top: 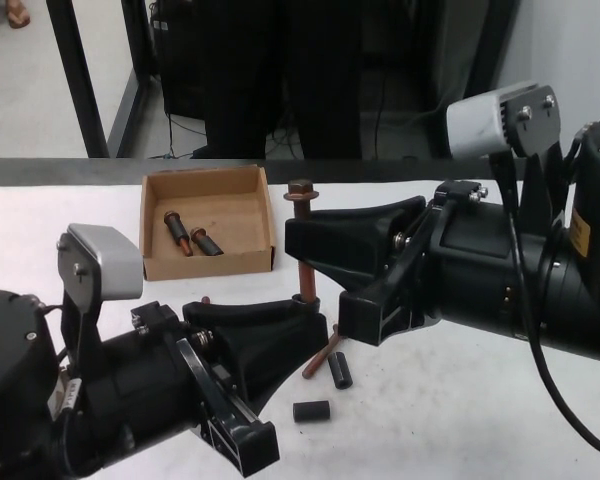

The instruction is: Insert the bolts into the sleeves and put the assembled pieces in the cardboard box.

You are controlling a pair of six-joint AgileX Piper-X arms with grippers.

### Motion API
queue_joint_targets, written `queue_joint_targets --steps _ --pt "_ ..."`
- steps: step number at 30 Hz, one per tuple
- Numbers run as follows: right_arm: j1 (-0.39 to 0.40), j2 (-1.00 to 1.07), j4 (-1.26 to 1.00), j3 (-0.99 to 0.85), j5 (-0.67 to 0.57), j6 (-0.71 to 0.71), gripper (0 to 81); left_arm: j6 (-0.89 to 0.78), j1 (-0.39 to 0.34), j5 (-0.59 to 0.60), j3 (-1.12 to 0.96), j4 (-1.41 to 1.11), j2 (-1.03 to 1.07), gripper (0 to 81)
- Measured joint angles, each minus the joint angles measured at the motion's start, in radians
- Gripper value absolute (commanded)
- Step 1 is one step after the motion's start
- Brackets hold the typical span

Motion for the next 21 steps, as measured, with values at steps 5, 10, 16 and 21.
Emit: queue_joint_targets --steps 5,10,16,21 --pt "0.012 0.000 0.000 0.000 0.011 0.004 0.2 0.000 -0.004 -0.008 0.000 -0.005 0.000 0.8" --pt "0.026 0.000 0.000 -0.002 0.034 0.016 0.2 -0.007 -0.005 -0.042 0.000 -0.045 0.000 0.8" --pt "0.031 -0.002 0.008 -0.001 0.034 0.027 0.2 -0.030 -0.009 -0.096 0.000 -0.088 0.000 0.8" --pt "0.034 -0.047 0.070 -0.002 0.023 0.041 0.2 -0.042 -0.018 -0.088 0.000 -0.115 0.000 0.8"
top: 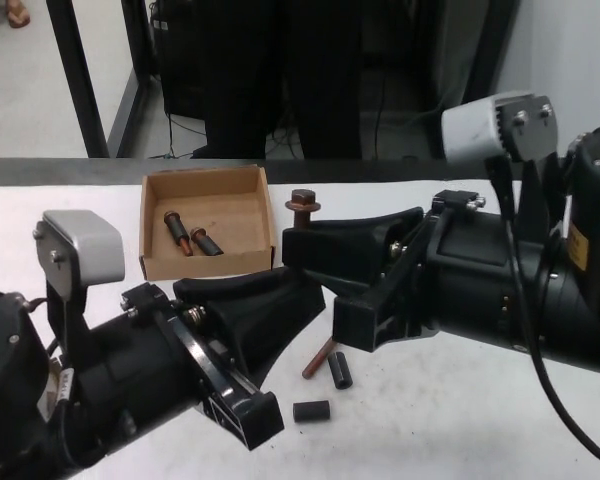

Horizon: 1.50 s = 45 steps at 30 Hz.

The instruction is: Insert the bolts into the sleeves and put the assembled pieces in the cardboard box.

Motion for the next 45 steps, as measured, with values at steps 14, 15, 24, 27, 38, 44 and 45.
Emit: queue_joint_targets --steps 14,15,24,27,38,44,45 --pt "0.015 -0.137 0.216 -0.005 -0.095 0.065 57.3 -0.040 0.014 -0.096 0.000 -0.004 0.003 0.8" --pt "0.015 -0.139 0.234 -0.005 -0.099 0.081 55.3 -0.040 0.014 -0.096 0.000 -0.004 0.003 0.8" --pt "0.015 -0.182 0.357 -0.005 -0.271 0.188 0.0 -0.013 0.099 -0.114 -0.128 0.297 0.012 0.8" --pt "0.015 -0.195 0.359 -0.005 -0.318 0.179 0.3 0.048 0.176 -0.114 -0.231 0.510 0.032 0.8" --pt "0.015 -0.197 0.725 -0.005 -0.305 -0.013 0.2 0.243 0.338 -0.089 -0.683 1.101 0.355 0.8" --pt "0.015 -0.197 0.797 -0.005 -0.300 -0.060 0.2 0.261 0.338 -0.095 -0.894 1.196 0.593 0.8" --pt "0.015 -0.197 0.797 -0.005 -0.300 -0.066 0.2 0.261 0.338 -0.095 -0.901 1.199 0.624 0.8"
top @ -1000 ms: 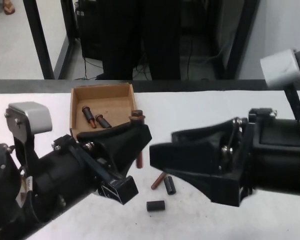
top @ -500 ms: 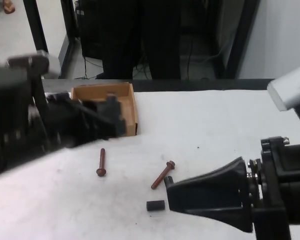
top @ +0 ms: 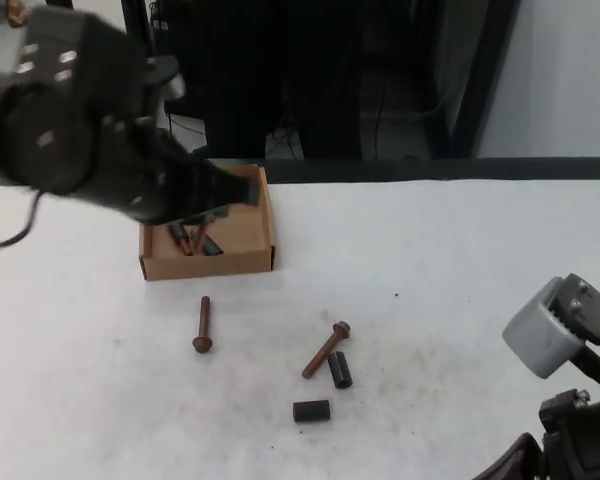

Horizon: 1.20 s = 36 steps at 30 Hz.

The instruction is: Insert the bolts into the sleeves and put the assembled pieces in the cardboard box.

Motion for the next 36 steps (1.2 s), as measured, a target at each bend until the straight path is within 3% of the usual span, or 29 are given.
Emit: queue_joint_targets --steps 9,17,22,28,36 --pt "0.000 0.067 0.004 0.000 0.012 -0.089 0.2 0.046 0.000 -0.043 -0.316 0.102 0.289 0.8" --pt "0.000 0.226 0.007 0.000 -0.021 -0.094 0.2 0.067 0.009 -0.078 -0.484 0.124 0.400 0.8" --pt "-0.003 0.246 -0.041 0.000 -0.019 -0.116 0.2 0.067 0.053 -0.087 -0.568 0.172 0.502 0.8" --pt "-0.078 0.270 -0.132 0.000 0.042 -0.117 0.2 0.053 0.078 -0.087 -0.571 0.184 0.534 0.8" --pt "-0.216 0.452 -0.126 -0.038 0.008 -0.142 0.2 -0.003 0.082 -0.016 -0.571 0.155 0.547 0.8"
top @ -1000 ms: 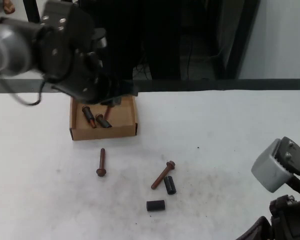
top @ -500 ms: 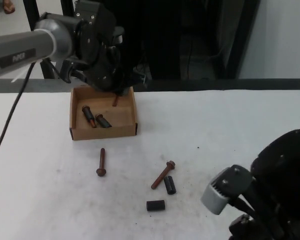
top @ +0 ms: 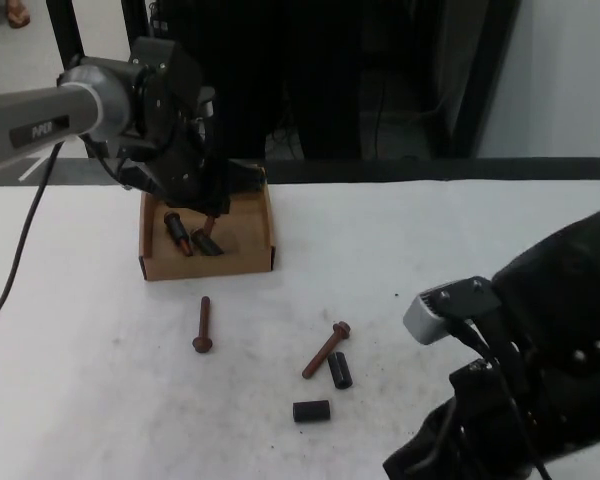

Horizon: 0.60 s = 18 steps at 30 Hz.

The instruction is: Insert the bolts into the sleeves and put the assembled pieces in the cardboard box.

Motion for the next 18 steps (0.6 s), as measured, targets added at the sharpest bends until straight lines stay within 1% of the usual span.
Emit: queue_joint_targets --steps 6,13,16,18 --pt "-0.021 0.129 0.068 -0.141 -0.024 -0.077 0.2 -0.007 0.000 0.018 -0.002 -0.014 0.000 0.8" --pt "-0.023 0.186 0.074 -0.275 -0.024 -0.113 0.2 -0.009 0.000 0.025 -0.002 -0.038 0.000 0.9" --pt "-0.023 0.203 0.074 -0.325 -0.019 -0.150 0.2 -0.009 0.000 0.039 -0.002 -0.061 0.000 8.5" --pt "-0.023 0.212 0.074 -0.343 -0.007 -0.166 0.1 -0.009 0.000 0.057 -0.002 -0.065 0.000 17.4"
